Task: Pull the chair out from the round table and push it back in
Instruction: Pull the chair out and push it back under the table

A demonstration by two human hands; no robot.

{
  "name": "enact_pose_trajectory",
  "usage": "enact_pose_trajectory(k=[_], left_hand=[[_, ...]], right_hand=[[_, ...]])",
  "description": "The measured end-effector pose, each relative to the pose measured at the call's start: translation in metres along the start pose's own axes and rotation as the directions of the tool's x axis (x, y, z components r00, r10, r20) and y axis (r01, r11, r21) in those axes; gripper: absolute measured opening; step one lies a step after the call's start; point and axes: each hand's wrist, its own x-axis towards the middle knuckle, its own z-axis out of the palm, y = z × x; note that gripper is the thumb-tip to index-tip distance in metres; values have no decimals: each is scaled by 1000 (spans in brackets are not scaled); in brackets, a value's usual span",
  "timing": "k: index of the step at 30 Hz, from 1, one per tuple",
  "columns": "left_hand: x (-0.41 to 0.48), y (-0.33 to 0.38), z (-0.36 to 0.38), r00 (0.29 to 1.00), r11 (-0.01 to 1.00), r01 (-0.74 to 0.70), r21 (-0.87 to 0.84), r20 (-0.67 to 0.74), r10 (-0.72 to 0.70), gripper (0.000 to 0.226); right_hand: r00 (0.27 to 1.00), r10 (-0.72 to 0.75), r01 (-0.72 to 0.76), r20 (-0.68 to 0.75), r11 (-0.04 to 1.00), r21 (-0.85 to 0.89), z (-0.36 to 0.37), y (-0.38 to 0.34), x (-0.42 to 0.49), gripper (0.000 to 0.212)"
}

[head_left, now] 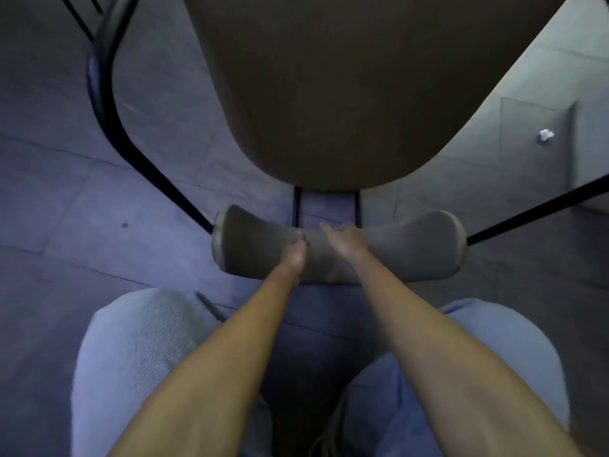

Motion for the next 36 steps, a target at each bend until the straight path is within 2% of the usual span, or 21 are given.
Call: enact_pose_trajectory(k=[3,5,10,14,18,22,27,32,36], left_hand=[[4,-20,7,994,977,101,-187,60,-91,59],[8,-31,9,993,961,113,-251,67,-99,60],[21,-44,4,982,922,187,-339,31,-187,54],[30,-60,6,973,865,204,-459,1,-229,49],[35,-68,12,972,808,172,-564,-35,-232,50],[41,-77,12,960,732,122,-670,-109,-260,49],[49,-92,8,930,705,27,-709,-240,-277,70],[49,-85,2,966,624,-21,-781,-177,-189,72],[57,-88,-2,980,676,2,-737,-135,-150,90]], right_hand=[[989,143,-148,39,970,192,29,26,27,93],[980,189,-201,68,936,290,45,48,48,103],[921,357,-378,158,713,591,54,51,24,67],[866,448,-462,221,548,697,64,61,27,68],[851,477,-435,222,401,806,75,69,31,74],[844,496,-383,203,292,876,82,77,35,71],[862,478,-292,167,200,935,92,90,41,72],[899,403,-255,170,167,953,95,91,44,66],[907,374,-264,195,141,954,94,91,49,62]])
